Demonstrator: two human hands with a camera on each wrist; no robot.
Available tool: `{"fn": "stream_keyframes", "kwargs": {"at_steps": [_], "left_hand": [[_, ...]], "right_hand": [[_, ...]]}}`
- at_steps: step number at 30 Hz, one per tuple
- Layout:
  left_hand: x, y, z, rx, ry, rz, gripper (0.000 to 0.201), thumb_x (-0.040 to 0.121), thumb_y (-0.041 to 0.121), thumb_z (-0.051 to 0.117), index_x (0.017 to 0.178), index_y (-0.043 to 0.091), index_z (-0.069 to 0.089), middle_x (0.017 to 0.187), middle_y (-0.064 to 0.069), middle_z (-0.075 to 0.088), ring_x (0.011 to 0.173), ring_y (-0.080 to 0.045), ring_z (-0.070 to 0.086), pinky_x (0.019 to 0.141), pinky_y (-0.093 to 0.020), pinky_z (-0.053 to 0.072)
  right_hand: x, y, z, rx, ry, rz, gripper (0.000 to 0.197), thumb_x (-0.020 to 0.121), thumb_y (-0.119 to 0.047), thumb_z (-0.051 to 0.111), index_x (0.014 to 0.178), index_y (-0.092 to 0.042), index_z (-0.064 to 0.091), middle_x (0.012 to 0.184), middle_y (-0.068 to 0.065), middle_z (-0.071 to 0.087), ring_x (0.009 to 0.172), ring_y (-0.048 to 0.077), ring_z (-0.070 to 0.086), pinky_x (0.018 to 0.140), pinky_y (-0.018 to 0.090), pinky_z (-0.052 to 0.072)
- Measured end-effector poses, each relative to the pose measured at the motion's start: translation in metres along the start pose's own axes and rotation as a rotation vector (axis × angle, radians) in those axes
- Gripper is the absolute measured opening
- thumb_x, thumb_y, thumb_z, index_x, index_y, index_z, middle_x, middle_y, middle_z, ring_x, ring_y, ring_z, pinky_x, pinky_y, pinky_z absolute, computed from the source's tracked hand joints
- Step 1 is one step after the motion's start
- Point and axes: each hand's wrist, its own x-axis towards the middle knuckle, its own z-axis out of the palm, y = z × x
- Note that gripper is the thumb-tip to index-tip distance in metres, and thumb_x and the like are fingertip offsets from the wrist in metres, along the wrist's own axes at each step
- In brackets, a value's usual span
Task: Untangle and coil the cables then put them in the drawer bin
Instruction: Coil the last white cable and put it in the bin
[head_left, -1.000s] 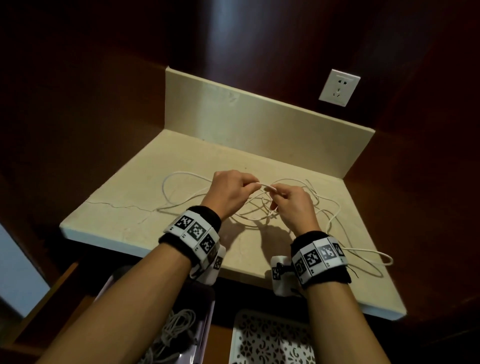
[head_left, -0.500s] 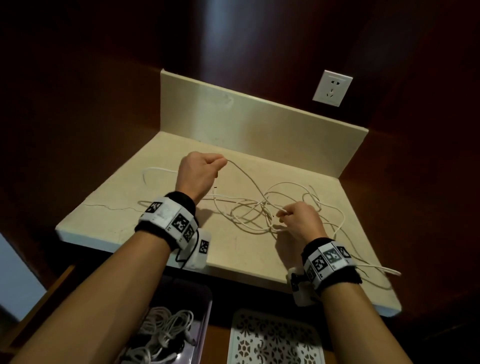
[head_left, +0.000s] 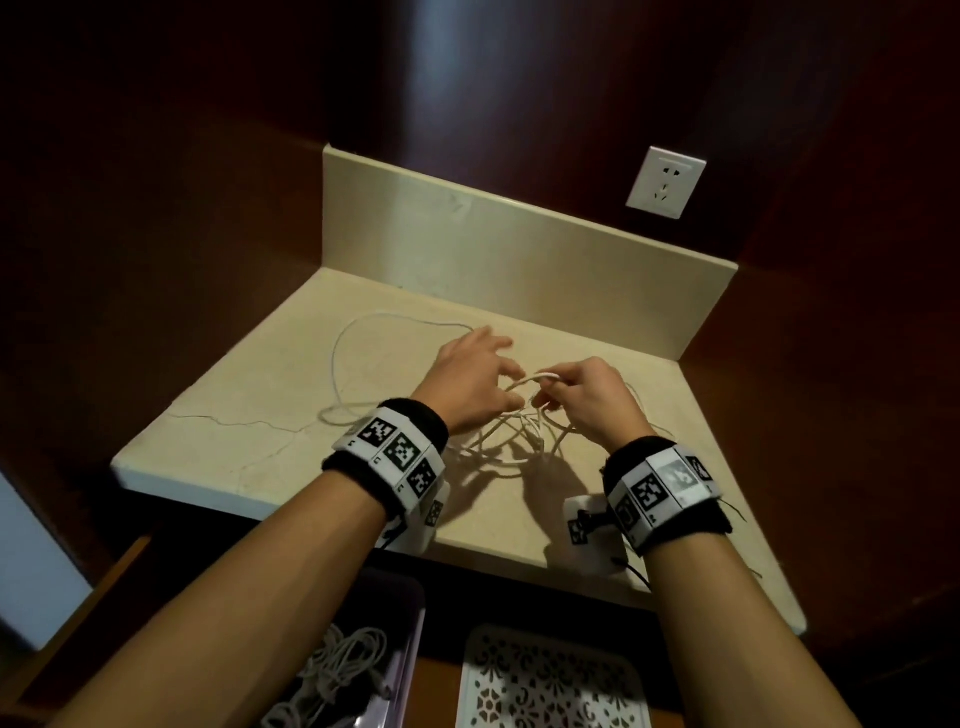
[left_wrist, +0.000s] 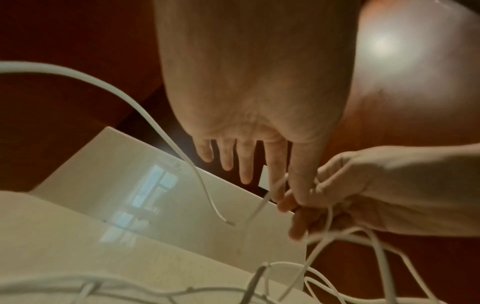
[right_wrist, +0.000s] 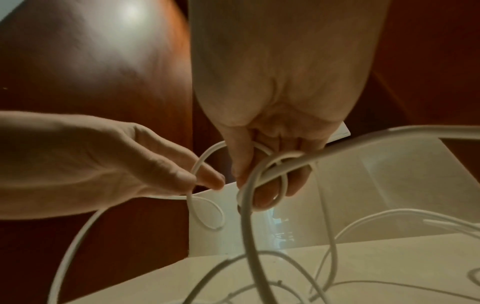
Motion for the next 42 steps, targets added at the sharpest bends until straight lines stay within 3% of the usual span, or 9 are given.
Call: {"fn": "stream_keyframes", "kwargs": {"at_steps": [2, 5, 14, 19, 25, 28, 30, 34, 42], "left_hand": [[0.0, 0.001, 0.004, -0.118, 0.023, -0.063, 0.022, 0.09, 0.037, 0.063, 0.103, 0.023, 0.074, 0.12, -0.002, 0.067, 0.118, -0.02, 0.055, 0.101, -0.036, 0.04], [-0.001, -0.002, -0.002, -0.207, 0.139, -0.128, 0.025, 0.092, 0.037, 0.058, 0.082, 0.021, 0.075, 0.085, 0.0, 0.073, 0.083, -0.019, 0.064, 0.077, -0.033, 0.049], [-0.002, -0.024, -0.02, -0.255, 0.277, -0.183, 0.042, 0.092, 0.037, 0.058, 0.052, 0.023, 0.063, 0.057, 0.005, 0.067, 0.066, -0.014, 0.063, 0.068, -0.032, 0.049], [0.0, -0.039, -0.027, -0.321, 0.323, -0.265, 0.033, 0.093, 0.038, 0.057, 0.072, 0.019, 0.074, 0.058, 0.001, 0.068, 0.07, -0.018, 0.067, 0.077, -0.036, 0.053], [0.003, -0.043, -0.038, -0.226, 0.292, -0.365, 0.018, 0.091, 0.024, 0.056, 0.087, 0.025, 0.074, 0.08, -0.002, 0.074, 0.089, -0.023, 0.067, 0.083, -0.035, 0.052], [0.005, -0.026, -0.033, -0.109, 0.207, -0.263, 0.052, 0.083, 0.005, 0.049, 0.129, 0.026, 0.06, 0.119, -0.002, 0.068, 0.114, -0.025, 0.059, 0.096, -0.036, 0.048], [0.007, -0.01, -0.031, -0.122, 0.168, -0.126, 0.059, 0.084, 0.006, 0.051, 0.14, 0.025, 0.049, 0.123, 0.0, 0.066, 0.115, -0.022, 0.058, 0.098, -0.036, 0.047], [0.013, 0.011, -0.023, -0.238, 0.171, -0.047, 0.042, 0.095, 0.031, 0.057, 0.135, 0.022, 0.055, 0.113, -0.001, 0.07, 0.107, -0.021, 0.061, 0.097, -0.035, 0.046], [0.023, -0.003, -0.021, -0.168, 0.316, -0.086, 0.026, 0.099, 0.028, 0.046, 0.102, 0.017, 0.069, 0.09, -0.006, 0.072, 0.082, -0.025, 0.066, 0.077, -0.032, 0.049]], "right_hand": [[0.0, -0.004, -0.001, 0.033, 0.009, -0.017, 0.018, 0.096, -0.016, 0.056, 0.091, -0.018, 0.073, 0.075, -0.005, 0.072, 0.065, 0.003, 0.062, 0.057, 0.016, 0.044], [-0.002, -0.004, 0.0, 0.026, -0.021, -0.019, 0.014, 0.092, -0.012, 0.059, 0.09, -0.018, 0.071, 0.077, -0.004, 0.073, 0.071, 0.007, 0.065, 0.065, 0.019, 0.049], [0.004, 0.017, 0.007, -0.455, -0.149, 0.048, 0.021, 0.086, -0.005, 0.049, 0.078, -0.024, 0.05, 0.088, 0.0, 0.059, 0.089, 0.025, 0.055, 0.07, 0.03, 0.036], [0.007, 0.025, -0.002, -0.599, -0.145, 0.117, 0.028, 0.09, -0.008, 0.044, 0.113, -0.013, 0.06, 0.111, 0.012, 0.063, 0.099, 0.032, 0.058, 0.084, 0.036, 0.05], [0.014, 0.036, -0.015, -0.552, -0.142, 0.158, 0.045, 0.104, -0.033, 0.035, 0.086, -0.006, 0.067, 0.101, 0.011, 0.071, 0.094, 0.03, 0.063, 0.087, 0.039, 0.05], [0.018, 0.023, -0.017, -0.544, -0.073, 0.076, 0.054, 0.105, -0.034, 0.027, 0.077, -0.007, 0.065, 0.096, 0.007, 0.074, 0.099, 0.029, 0.064, 0.09, 0.041, 0.05], [0.021, 0.013, -0.015, -0.572, -0.051, 0.026, 0.052, 0.106, -0.035, 0.025, 0.087, -0.008, 0.065, 0.081, 0.004, 0.073, 0.094, 0.028, 0.064, 0.088, 0.041, 0.05], [0.023, 0.004, -0.01, -0.619, -0.024, -0.068, 0.047, 0.105, -0.039, 0.023, 0.106, -0.013, 0.062, 0.08, 0.009, 0.07, 0.091, 0.03, 0.062, 0.084, 0.043, 0.05], [0.01, 0.018, -0.014, -0.676, -0.262, -0.153, 0.025, 0.094, -0.043, 0.058, 0.096, -0.018, 0.063, 0.088, 0.003, 0.068, 0.086, 0.023, 0.062, 0.076, 0.035, 0.049]]}}
